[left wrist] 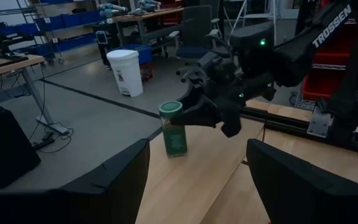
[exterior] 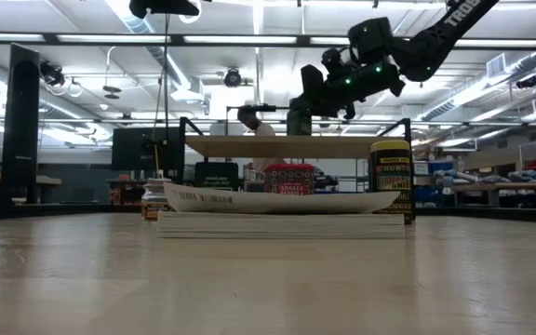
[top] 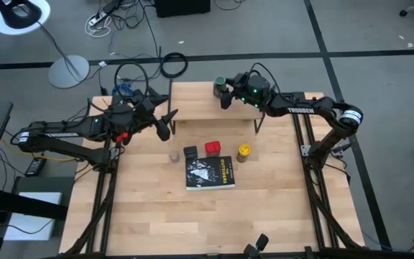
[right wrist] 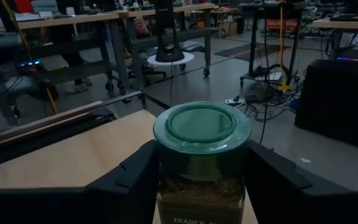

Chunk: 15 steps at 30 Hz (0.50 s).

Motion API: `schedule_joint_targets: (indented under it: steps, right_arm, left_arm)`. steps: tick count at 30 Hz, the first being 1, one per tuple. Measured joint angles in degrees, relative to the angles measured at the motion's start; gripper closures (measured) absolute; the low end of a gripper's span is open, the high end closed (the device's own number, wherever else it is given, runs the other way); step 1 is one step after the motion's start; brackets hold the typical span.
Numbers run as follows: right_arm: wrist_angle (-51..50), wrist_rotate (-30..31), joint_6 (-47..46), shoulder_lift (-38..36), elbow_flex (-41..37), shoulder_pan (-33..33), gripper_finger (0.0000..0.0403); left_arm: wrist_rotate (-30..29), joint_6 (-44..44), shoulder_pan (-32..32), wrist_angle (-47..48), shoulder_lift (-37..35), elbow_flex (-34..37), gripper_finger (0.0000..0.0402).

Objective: Shelf spices
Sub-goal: Remove the green seasoning bottle from the shelf

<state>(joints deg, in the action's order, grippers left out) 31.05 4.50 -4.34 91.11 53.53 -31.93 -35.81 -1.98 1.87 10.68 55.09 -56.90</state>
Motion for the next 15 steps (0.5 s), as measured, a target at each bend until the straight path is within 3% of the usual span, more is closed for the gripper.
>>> schedule_joint_targets:
  steps: [6, 15]
  right_arm:
    - [-4.4, 1.5, -0.8, -3.7, -0.2, 4.7, 0.0209]
    - [-13.1, 12.9, 2.4, -16.0, -0.1, 16.0, 0.0209]
  left_arm:
    - [0.0, 0.0, 0.0, 0.1, 0.0, 0.0, 0.0129]
    - [0.0, 0.0, 0.0, 1.6, 0.0, 0.0, 0.0129]
